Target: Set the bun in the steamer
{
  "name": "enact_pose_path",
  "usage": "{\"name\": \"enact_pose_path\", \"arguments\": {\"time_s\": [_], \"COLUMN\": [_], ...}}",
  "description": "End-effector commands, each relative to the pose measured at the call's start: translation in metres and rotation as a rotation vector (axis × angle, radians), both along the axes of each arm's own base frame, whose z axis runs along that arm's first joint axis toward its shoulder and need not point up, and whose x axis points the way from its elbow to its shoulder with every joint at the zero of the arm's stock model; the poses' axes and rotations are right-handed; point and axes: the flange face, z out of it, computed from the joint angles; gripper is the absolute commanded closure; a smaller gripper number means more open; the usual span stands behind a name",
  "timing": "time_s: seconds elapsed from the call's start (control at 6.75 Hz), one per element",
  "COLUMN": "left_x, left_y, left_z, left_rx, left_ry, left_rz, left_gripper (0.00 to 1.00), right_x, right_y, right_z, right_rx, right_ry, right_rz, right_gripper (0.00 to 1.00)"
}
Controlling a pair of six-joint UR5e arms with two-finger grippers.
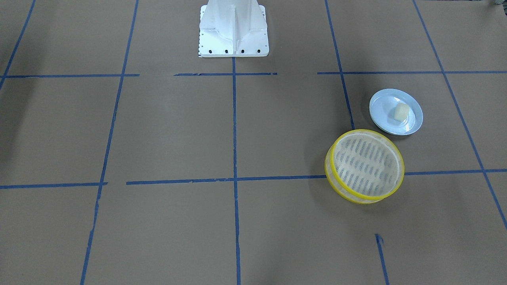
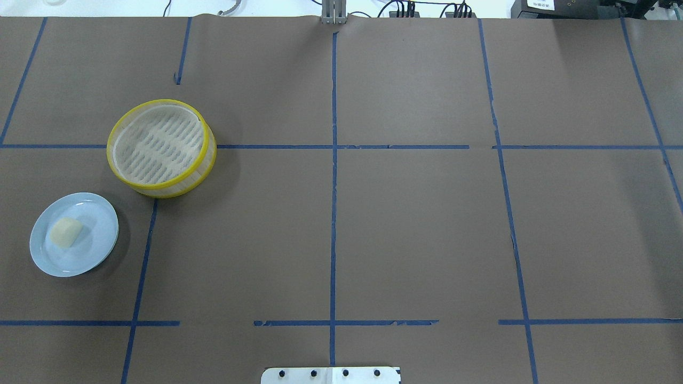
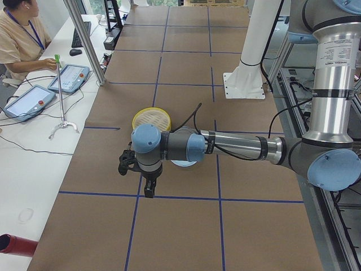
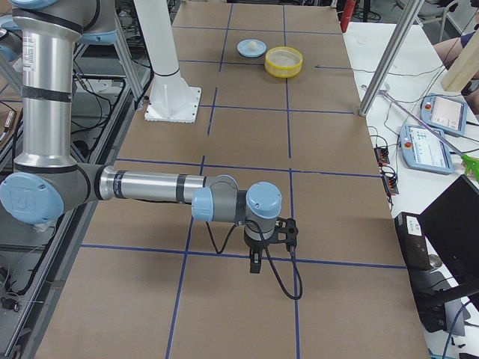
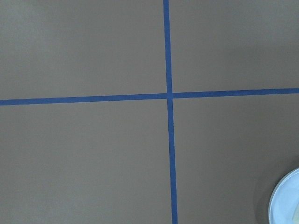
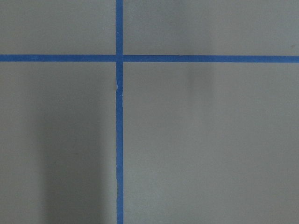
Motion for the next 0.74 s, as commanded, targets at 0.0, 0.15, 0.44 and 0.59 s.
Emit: {"name": "enact_pose_path", "arguments": {"time_s": [0.0,0.15,0.44,0.59], "left_x": [0.027,0.07,0.158,0.174], "left_y": [-0.009,-0.015,0.001,0.021], "left_z": [-0.011,-0.022,-0.03,-0.026], "left_rx": [0.127,0.149,0.169,0.166], "left_ry": [0.002,0.017,0.07,0.106], "left_rz": [0.053,0.084,0.103,0.073], "left_gripper": [0.0,0.0,0.0,0.0], "right_x": [0.0,0.0,0.0,0.0], "right_y": [0.0,0.0,0.0,0.0], "right_z": [0.0,0.0,0.0,0.0], "right_rx": [0.0,0.0,0.0,0.0], "right_ry": [0.0,0.0,0.0,0.0], "right_rz": [0.0,0.0,0.0,0.0], "right_gripper": [0.0,0.0,0.0,0.0]}}
